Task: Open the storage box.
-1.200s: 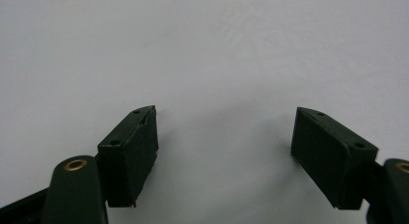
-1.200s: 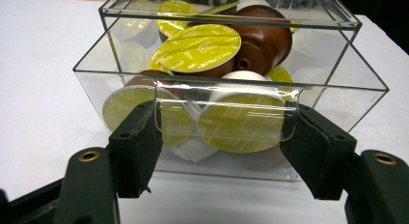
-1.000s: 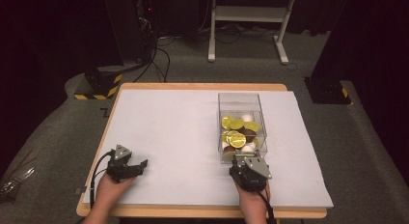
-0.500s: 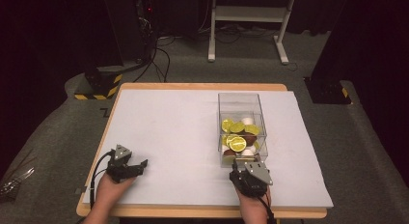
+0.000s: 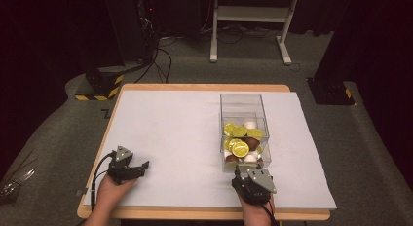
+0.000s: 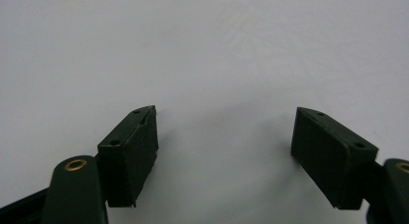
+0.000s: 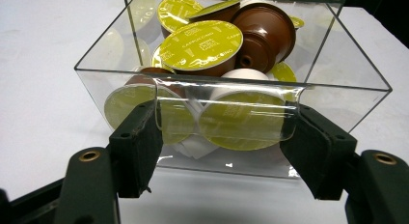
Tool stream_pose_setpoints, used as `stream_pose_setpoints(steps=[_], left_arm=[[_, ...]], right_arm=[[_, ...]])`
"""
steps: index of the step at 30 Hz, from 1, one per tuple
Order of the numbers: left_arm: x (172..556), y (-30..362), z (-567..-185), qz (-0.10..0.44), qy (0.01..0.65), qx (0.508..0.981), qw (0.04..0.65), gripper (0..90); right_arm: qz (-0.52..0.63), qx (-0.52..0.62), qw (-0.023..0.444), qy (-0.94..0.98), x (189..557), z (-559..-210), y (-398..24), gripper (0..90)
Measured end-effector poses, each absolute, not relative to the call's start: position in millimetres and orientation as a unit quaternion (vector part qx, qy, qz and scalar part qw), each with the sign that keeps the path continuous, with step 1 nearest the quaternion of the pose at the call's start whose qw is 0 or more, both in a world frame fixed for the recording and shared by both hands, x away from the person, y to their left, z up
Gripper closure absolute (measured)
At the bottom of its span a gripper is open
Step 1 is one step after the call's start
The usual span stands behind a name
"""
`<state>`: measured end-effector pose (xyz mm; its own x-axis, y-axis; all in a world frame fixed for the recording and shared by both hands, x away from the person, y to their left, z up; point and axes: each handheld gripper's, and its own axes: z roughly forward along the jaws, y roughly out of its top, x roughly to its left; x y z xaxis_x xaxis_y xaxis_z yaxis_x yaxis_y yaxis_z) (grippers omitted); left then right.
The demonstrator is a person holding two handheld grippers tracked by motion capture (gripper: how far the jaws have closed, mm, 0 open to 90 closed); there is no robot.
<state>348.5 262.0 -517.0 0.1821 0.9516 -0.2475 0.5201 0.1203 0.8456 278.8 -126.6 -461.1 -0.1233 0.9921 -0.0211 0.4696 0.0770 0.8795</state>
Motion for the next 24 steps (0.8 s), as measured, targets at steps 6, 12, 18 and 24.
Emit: stream_pose_setpoints(steps=[6, 12, 18, 24], left_arm=[[348.5, 262.0, -517.0, 0.237, 0.594, 0.619, 0.455, 25.0], [348.5, 261.9, -517.0, 0.237, 0.594, 0.619, 0.456, 25.0], [348.4, 262.6, -516.9, 0.238, 0.592, 0.622, 0.453, 25.0], [348.5, 261.9, -517.1, 0.237, 0.594, 0.619, 0.456, 25.0]], right_arm=[[0.379, 0.564, 0.346, 0.647, 277.7, -461.3, -126.9, 32.1], [0.382, 0.563, 0.342, 0.648, 278.4, -460.3, -129.0, 31.7], [0.387, 0.564, 0.336, 0.647, 278.4, -459.2, -131.2, 28.2], [0.388, 0.569, 0.330, 0.645, 278.2, -457.3, -135.2, 23.5]])
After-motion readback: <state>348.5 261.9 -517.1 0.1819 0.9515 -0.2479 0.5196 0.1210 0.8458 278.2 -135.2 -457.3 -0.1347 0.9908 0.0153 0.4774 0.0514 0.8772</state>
